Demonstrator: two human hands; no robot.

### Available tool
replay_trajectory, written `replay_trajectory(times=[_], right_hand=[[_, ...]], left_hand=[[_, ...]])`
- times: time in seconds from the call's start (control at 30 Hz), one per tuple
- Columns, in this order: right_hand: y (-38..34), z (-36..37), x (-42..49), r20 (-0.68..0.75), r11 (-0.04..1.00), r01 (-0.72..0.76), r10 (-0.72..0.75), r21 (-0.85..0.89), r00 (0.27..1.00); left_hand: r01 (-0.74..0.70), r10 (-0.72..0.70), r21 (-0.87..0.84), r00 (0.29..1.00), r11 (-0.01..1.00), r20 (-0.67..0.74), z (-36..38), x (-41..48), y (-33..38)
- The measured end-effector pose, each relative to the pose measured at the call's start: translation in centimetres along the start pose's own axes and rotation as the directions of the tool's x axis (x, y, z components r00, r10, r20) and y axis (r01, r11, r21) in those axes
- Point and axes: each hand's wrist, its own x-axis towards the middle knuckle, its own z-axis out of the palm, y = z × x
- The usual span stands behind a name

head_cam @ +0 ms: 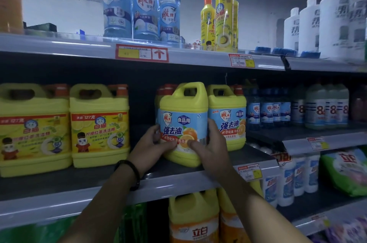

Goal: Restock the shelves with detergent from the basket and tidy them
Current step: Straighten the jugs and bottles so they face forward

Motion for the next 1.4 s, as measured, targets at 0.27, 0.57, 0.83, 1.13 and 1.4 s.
replay_trajectory(times=[0.27, 0.57, 0.83, 1.13, 1.4], right_hand=[[1.2, 0.0, 0.5, -0.236, 0.952, 0.051, -0.127, -0.303, 0.963], [2.1, 0.6, 0.7, -0.13, 0.858, 0.044, -0.128, -0.512, 0.983], [1.7, 0.7, 0.8, -0.126, 0.829, -0.01, -0.073, -0.559, 0.989], [-0.4, -1.3, 2.3, -0.045, 0.812, 0.05, -0.093, -0.582, 0.995], [0.0, -11.4, 6.6, -0.247, 0.797, -0.241, 0.119, -0.554, 0.962]], left_hand=[[-0.018, 0.023, 0.23, 1.0, 0.973, -0.02, 0.3, -0.4, 0.2], [-0.055, 0.113, 0.452, 0.988, 0.89, -0.104, 0.2, -0.3, -0.6], [-0.203, 0.397, 0.685, 0.908, 0.699, -0.136, 1.7, -2.2, 0.6], [-0.411, 0.554, 0.895, 0.791, 0.171, 0.258, 6.0, -2.5, 3.3], [-0.383, 0.478, 0.921, 0.824, 0.073, 0.305, 8.5, -0.5, 1.4]])
